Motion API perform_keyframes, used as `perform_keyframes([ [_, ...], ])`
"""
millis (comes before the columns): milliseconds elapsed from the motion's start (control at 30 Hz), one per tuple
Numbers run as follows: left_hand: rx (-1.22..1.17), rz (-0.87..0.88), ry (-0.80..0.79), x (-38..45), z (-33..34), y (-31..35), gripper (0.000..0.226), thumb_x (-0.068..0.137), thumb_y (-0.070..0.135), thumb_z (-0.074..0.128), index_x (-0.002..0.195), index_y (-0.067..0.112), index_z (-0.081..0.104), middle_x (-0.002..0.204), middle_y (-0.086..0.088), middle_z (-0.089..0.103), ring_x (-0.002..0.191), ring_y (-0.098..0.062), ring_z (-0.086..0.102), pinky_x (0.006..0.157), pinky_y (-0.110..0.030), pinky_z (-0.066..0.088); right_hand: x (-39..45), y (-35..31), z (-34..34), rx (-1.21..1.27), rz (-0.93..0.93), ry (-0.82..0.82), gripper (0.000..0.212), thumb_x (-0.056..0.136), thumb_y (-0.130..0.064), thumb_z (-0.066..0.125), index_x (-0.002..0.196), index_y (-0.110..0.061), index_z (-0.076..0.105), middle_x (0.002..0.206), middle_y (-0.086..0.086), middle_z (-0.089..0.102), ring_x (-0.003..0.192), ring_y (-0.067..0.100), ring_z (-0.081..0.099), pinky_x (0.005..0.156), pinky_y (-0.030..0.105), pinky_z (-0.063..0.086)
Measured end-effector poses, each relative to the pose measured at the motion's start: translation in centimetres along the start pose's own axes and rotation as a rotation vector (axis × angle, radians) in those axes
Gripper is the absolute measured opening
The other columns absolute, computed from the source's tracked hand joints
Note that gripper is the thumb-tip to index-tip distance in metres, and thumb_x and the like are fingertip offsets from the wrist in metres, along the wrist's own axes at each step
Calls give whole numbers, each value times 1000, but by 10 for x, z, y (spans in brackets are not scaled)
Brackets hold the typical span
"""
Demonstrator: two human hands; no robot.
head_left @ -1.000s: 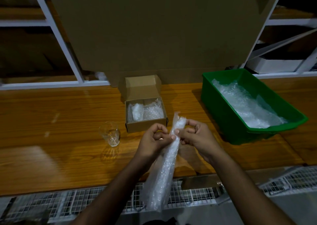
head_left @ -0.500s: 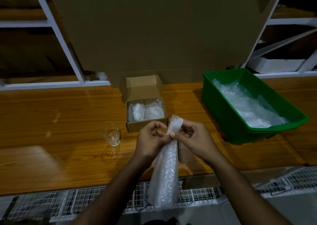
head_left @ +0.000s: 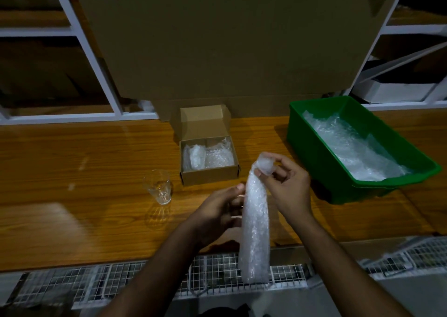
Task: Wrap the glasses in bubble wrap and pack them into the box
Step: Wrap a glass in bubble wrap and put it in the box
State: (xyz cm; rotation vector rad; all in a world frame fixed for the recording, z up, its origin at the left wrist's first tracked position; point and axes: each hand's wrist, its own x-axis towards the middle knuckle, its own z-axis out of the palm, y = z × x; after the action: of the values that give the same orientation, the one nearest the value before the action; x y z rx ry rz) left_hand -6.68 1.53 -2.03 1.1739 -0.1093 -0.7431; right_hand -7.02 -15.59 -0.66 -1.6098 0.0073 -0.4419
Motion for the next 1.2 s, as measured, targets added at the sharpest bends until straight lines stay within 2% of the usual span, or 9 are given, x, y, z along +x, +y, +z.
perform_keyframes([
  [100, -85, -1, -91, -1, -6, -11, 43, 93, 31, 62, 124, 2, 63, 104, -12, 67, 92, -21, 65, 77, -32, 54, 4, 1, -1, 15, 10, 11, 37, 81, -1, 79, 108, -25, 69, 92, -18, 76, 96, 7, 72, 79, 23, 58],
  [233, -108, 27, -127, 2, -4, -19, 32, 92, 26, 65, 114, 3, 66, 100, -13, 65, 88, -22, 65, 79, -33, 55, 3, 4, -1, -107, -28, 14, 34, 81, -7, 81, 105, -29, 71, 92, -16, 76, 94, 5, 72, 76, 23, 58],
  [433, 120, 125, 104, 7, 1, -22, 20, 86, 15, 75, 101, 4, 68, 92, -13, 74, 80, -22, 70, 69, -30, 55, -1, 7, 2, -304, -167, 34, 21, 85, -15, 79, 104, -22, 75, 92, -15, 74, 87, -1, 70, 69, 18, 57],
  [600, 404, 304, 183, 5, -4, -28, 20, 87, 14, 76, 107, 14, 72, 98, -7, 77, 91, -25, 73, 81, -39, 58, -1, 8, 3, -381, -191, 82, 20, 86, -16, 80, 104, -20, 75, 89, -17, 72, 84, -2, 70, 66, 14, 54],
  [900, 261, 273, 347, 9, -13, -13, 22, 85, -4, 71, 93, 16, 74, 90, -6, 74, 77, -21, 71, 58, -32, 55, -18, -7, -3, -306, -201, -139, 29, 77, -10, 82, 91, -33, 73, 107, -15, 71, 106, 9, 61, 85, 27, 50],
  [967, 231, 299, 380, 7, -16, -7, 22, 85, -7, 68, 93, 13, 74, 87, -2, 75, 73, -16, 71, 56, -27, 54, -29, -7, -8, -282, -164, -238, 23, 74, -19, 80, 85, -38, 73, 136, -22, 58, 125, 5, 51, 96, 18, 43],
  [1033, 218, 340, 416, 7, -19, -3, 23, 86, -9, 66, 94, 12, 74, 89, 0, 76, 75, -16, 73, 59, -29, 56, -40, -1, -11, -210, -56, -340, 31, 75, -9, 81, 84, -38, 76, 155, -13, 40, 136, 2, 43, 98, 15, 44],
  [1100, 240, 398, 456, 8, -19, 0, 27, 86, -10, 65, 93, 14, 76, 92, 0, 77, 79, -20, 73, 62, -37, 60, -50, 4, -11, -110, 118, -426, 43, 79, 6, 75, 90, -35, 78, 150, -4, 47, 138, 3, 42, 94, 19, 50],
  [1200, 285, 455, 514, 10, -16, 0, 31, 84, -10, 67, 90, 18, 77, 90, 4, 78, 79, -16, 74, 68, -41, 60, -62, 1, -7, 165, 345, -484, 28, 87, 5, 65, 106, -12, 76, 120, 5, 72, 113, 20, 68, 82, 27, 56],
])
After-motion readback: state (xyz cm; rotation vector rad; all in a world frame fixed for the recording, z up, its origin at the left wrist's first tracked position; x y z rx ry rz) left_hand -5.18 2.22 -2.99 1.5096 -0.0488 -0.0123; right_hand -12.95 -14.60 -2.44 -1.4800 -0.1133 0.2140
